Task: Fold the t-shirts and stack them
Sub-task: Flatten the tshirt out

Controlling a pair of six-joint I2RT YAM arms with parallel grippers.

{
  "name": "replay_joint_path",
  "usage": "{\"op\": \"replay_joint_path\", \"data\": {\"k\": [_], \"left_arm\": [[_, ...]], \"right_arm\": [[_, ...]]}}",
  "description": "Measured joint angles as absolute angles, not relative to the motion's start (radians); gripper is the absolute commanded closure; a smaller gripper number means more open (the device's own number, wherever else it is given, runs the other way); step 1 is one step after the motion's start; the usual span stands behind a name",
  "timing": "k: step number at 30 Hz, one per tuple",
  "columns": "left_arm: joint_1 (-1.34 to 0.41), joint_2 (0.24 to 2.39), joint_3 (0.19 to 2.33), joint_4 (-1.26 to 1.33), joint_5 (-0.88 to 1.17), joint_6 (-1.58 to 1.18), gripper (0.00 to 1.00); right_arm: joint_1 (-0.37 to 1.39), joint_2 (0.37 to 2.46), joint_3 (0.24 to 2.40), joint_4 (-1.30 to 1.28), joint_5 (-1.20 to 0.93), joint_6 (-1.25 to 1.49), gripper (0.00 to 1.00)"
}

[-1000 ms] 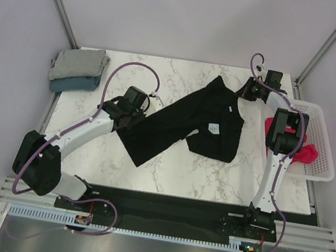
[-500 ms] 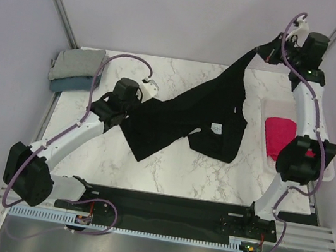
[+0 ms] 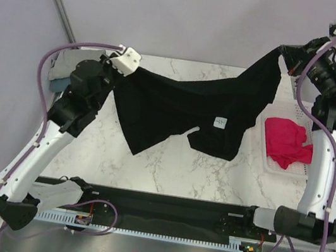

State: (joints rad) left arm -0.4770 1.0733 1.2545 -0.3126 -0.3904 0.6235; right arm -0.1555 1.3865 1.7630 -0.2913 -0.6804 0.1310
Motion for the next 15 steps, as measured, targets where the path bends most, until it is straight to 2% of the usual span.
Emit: {"op": "replay_joint_path", "data": {"k": [11, 15], "left_arm": [[-0.477, 0.866, 1.462, -0.343, -0.301, 0.772, 0.98], [-0.477, 0.788, 1.544, -0.384, -0.245, 0.77, 0.98]], "right_arm": [[-0.161, 0.91, 1.715, -0.362, -0.479, 0.101, 1.0], [-0.162, 0.801, 1.811, -0.403, -0.41, 0.098, 1.0]]}}
